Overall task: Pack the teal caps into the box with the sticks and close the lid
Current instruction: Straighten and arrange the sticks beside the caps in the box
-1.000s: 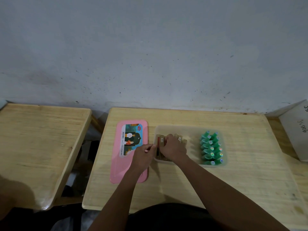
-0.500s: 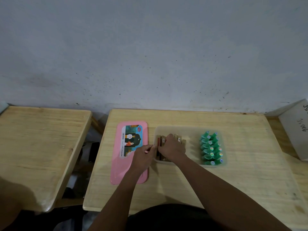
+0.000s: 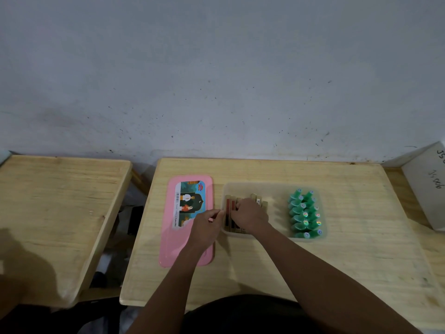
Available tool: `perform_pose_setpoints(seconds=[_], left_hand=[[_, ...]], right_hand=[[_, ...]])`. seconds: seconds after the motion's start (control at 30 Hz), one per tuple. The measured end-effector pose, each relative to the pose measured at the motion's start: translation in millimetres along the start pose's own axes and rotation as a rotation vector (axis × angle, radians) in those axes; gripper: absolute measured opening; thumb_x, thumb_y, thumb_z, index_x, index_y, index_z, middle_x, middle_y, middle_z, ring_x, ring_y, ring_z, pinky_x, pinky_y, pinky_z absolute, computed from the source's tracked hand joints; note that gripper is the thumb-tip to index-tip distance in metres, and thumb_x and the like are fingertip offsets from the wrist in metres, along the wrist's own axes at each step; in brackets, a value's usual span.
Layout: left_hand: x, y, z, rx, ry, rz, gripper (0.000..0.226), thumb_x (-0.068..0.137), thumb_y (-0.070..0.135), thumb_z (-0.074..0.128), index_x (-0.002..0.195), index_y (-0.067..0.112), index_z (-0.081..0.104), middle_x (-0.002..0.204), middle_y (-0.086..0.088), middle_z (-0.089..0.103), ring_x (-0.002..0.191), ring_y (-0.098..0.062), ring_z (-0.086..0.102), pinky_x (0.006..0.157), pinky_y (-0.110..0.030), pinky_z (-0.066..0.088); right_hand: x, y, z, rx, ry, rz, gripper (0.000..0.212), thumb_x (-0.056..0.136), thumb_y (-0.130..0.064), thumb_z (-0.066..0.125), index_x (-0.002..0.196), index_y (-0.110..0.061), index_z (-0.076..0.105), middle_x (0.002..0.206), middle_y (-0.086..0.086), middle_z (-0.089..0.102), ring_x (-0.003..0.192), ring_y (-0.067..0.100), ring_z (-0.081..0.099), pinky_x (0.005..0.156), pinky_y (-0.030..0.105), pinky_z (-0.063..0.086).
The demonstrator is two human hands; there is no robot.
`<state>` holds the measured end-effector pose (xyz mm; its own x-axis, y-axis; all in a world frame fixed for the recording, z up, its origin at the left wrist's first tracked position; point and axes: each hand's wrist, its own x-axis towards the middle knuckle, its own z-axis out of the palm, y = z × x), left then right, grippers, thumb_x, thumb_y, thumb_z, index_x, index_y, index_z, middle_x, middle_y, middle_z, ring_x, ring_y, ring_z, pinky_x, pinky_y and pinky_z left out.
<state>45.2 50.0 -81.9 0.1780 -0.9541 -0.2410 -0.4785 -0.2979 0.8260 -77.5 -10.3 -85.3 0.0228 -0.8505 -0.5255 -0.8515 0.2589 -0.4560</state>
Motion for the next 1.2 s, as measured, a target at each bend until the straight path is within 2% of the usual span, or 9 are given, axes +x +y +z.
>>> perform_pose_setpoints(seconds=[0.2, 0.3, 0.4, 0.47, 0.6, 0.7, 0.77, 1.0, 1.2], left_hand=[[-0.5, 0.7, -0.2, -0.019, -0.005, 0.012, 0.015, 0.096, 0.023, 0.051, 0.089, 0.024, 0.064, 0.081, 0.000, 0.060, 0.074, -0.011, 0.051, 0.062, -0.006, 0.040], [0.2, -0.4, -0.3, -0.005, -0.009, -0.001, 0.018, 0.096, 0.023, 0.051, 0.100, 0.019, 0.068, 0.084, 0.003, 0.060, 0.073, -0.007, 0.052, 0.062, -0.004, 0.039], [1.6, -0.9, 0.5, 0.010, -0.004, -0.017, 0.027, 0.096, 0.025, 0.051, 0.111, 0.011, 0.068, 0.089, 0.006, 0.062, 0.074, 0.004, 0.053, 0.062, -0.003, 0.039], [1.4, -1.4, 1.0, 0.011, 0.000, -0.020, 0.029, 0.096, 0.027, 0.051, 0.114, 0.010, 0.067, 0.090, 0.005, 0.063, 0.075, 0.004, 0.053, 0.063, -0.003, 0.037], [1.1, -3.0, 0.6, 0.014, -0.003, -0.034, 0.032, 0.096, 0.029, 0.051, 0.117, 0.010, 0.065, 0.094, 0.005, 0.063, 0.078, 0.003, 0.053, 0.066, -0.006, 0.037], [0.3, -0.8, 0.2, 0.005, -0.006, -0.028, 0.030, 0.096, 0.027, 0.051, 0.114, 0.009, 0.067, 0.090, 0.004, 0.063, 0.076, 0.005, 0.052, 0.067, -0.007, 0.038], [-0.5, 0.7, 0.8, 0.001, 0.000, -0.025, 0.029, 0.096, 0.025, 0.051, 0.112, 0.008, 0.067, 0.087, 0.006, 0.061, 0.074, 0.005, 0.051, 0.066, -0.007, 0.038], [1.1, -3.6, 1.2, 0.014, 0.000, -0.022, 0.027, 0.096, 0.025, 0.051, 0.110, 0.009, 0.069, 0.091, 0.001, 0.064, 0.084, -0.013, 0.057, 0.067, -0.007, 0.038], [1.0, -3.9, 1.5, 0.016, -0.001, -0.020, 0.027, 0.096, 0.025, 0.051, 0.109, 0.008, 0.069, 0.088, 0.001, 0.063, 0.076, -0.006, 0.054, 0.066, -0.008, 0.039]], right_hand=[[5.0, 11.4, 1.2, 0.159, 0.012, -0.097, 0.023, 0.090, -0.019, 0.053, 0.082, -0.018, 0.074, 0.077, 0.002, 0.070, 0.074, 0.022, 0.066, 0.064, 0.034, 0.054], [4.0, 18.8, -6.1, 0.229, 0.028, -0.113, 0.023, 0.089, -0.019, 0.054, 0.086, -0.025, 0.075, 0.086, -0.001, 0.073, 0.079, 0.020, 0.068, 0.075, 0.043, 0.058], [0.9, 32.1, -28.6, 0.240, 0.181, -0.066, 0.020, 0.088, -0.024, 0.056, 0.100, -0.027, 0.072, 0.103, -0.007, 0.071, 0.088, 0.015, 0.066, 0.081, 0.037, 0.056], [-0.6, 46.6, -43.0, 0.195, 0.242, 0.014, 0.018, 0.088, -0.033, 0.058, 0.104, -0.028, 0.066, 0.103, -0.008, 0.067, 0.087, 0.016, 0.065, 0.080, 0.033, 0.052], [6.3, 67.4, -46.1, 0.039, 0.083, 0.141, 0.030, 0.087, -0.040, 0.057, 0.107, -0.018, 0.059, 0.102, 0.002, 0.065, 0.096, 0.024, 0.064, 0.080, 0.032, 0.048], [12.0, 69.0, -33.1, 0.102, -0.019, 0.132, 0.025, 0.080, -0.035, 0.056, 0.080, -0.010, 0.060, 0.077, 0.007, 0.064, 0.074, 0.024, 0.064, 0.071, 0.033, 0.052], [16.1, 70.9, -26.4, 0.120, -0.017, 0.133, 0.027, 0.074, -0.036, 0.055, 0.079, -0.010, 0.062, 0.073, 0.007, 0.066, 0.070, 0.024, 0.065, 0.066, 0.031, 0.051], [17.0, 70.7, -23.9, 0.193, -0.021, 0.106, 0.022, 0.080, -0.026, 0.057, 0.082, -0.007, 0.067, 0.078, 0.012, 0.071, 0.075, 0.029, 0.069, 0.071, 0.038, 0.058], [7.3, 72.2, -21.3, 0.131, 0.005, 0.079, 0.035, 0.077, -0.034, 0.065, 0.103, -0.013, 0.056, 0.101, 0.008, 0.065, 0.093, 0.024, 0.062, 0.078, 0.032, 0.051]])
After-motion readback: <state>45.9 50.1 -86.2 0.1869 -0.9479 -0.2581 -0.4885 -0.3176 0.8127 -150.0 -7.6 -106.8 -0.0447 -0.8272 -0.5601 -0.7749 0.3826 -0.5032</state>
